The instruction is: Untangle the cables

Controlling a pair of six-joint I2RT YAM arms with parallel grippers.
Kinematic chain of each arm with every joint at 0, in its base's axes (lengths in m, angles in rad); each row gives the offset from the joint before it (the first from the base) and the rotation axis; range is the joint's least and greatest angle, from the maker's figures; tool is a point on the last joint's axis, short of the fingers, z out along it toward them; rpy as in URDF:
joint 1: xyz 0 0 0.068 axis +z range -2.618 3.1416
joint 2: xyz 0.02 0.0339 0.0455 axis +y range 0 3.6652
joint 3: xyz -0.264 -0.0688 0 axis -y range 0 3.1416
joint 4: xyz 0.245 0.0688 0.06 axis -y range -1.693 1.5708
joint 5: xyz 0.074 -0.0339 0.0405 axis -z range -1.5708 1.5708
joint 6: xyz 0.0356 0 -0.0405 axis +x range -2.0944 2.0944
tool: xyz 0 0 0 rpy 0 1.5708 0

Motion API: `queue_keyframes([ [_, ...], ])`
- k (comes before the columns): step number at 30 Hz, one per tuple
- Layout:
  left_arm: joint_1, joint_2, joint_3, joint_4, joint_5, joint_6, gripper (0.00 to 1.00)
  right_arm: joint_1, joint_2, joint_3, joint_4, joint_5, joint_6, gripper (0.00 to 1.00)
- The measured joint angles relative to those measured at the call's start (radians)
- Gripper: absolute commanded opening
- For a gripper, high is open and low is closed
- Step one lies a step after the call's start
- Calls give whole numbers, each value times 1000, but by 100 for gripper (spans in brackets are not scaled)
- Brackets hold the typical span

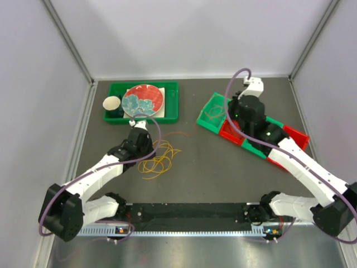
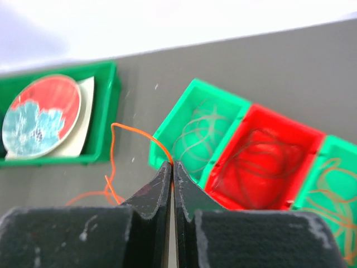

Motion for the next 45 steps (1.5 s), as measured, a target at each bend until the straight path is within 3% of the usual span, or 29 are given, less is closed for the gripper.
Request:
queue_keyframes([
  [8, 0, 6, 5, 14, 11, -3, 0, -133, -158, 10, -66, 10, -51, 0],
  [21, 2, 51, 32, 15, 14, -2, 0, -310, -276, 76, -120, 21, -111, 0],
  [24, 3, 59, 42, 15, 13, 2, 0, -346, -279, 76, -120, -9, -106, 0],
  [29, 4, 66, 62, 16, 10, 6, 0, -353, -240, 40, -109, -196, -55, 0],
  [32, 5, 72, 69, 16, 10, 6, 0, -322, -201, -44, -100, -300, -18, 0],
  [36, 5, 83, 71, 16, 11, 6, 0, -170, -113, -151, -115, -360, -3, 0],
  [40, 5, 100, 73, 16, 11, 6, 0, -23, 59, -170, -124, -374, -7, 0],
  [45, 5, 109, 77, 16, 16, 6, 0, 36, 225, -168, -126, -332, -27, 0],
])
